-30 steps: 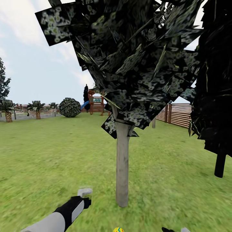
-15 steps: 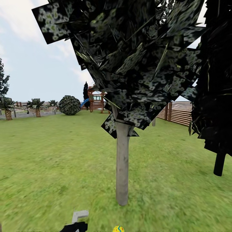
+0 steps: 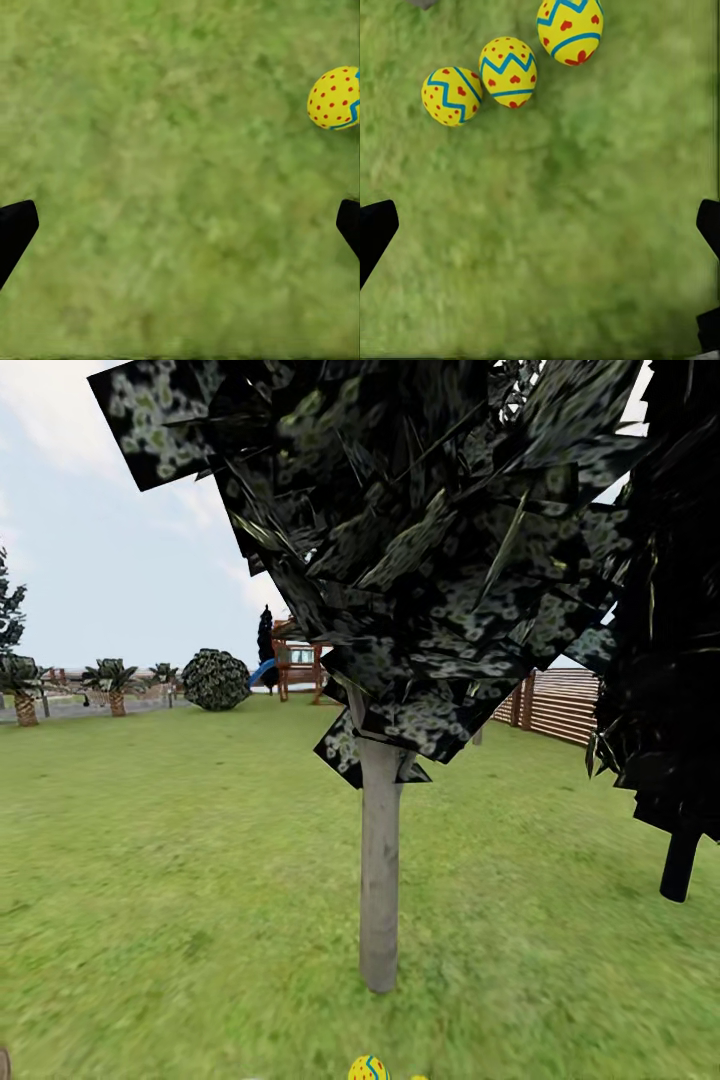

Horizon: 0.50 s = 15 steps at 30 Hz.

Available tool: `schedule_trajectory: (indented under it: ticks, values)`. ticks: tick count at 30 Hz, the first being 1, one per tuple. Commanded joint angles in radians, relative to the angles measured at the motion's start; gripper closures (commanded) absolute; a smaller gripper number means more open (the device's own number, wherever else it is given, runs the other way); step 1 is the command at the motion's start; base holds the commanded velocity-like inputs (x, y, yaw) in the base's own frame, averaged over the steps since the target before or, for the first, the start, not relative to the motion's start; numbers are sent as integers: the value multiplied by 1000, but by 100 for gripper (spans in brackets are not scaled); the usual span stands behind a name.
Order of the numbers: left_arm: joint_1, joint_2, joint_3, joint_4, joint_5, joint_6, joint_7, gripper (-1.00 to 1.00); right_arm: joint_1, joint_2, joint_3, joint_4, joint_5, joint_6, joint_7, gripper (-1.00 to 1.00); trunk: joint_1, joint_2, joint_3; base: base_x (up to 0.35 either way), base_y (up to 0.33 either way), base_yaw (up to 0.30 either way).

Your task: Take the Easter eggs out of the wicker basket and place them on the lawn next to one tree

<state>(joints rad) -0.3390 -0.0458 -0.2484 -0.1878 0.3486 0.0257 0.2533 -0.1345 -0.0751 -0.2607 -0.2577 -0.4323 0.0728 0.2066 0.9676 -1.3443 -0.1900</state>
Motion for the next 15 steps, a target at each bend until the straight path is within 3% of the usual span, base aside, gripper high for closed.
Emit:
schedule_trajectory:
  ticks: [1,5,11,15]
  values:
    - [3,1,-9,4,9,-4,6,-100,0,0,-5,8,-7,0,4,-100,-4,6,0,0,0,0]
    - [19,1,-9,30,9,-40,6,-100,0,1,-3,60,-6,-41,4,-100,-19,34,6,0,0,0]
    - [44,8,-9,45,9,-64,6,-100,0,4,3,162,-5,-164,4,-100,-42,76,15,0,0,0]
    - [56,18,-9,47,9,-73,3,-100,0,4,11,195,-6,-186,4,-100,-58,104,21,0,0,0]
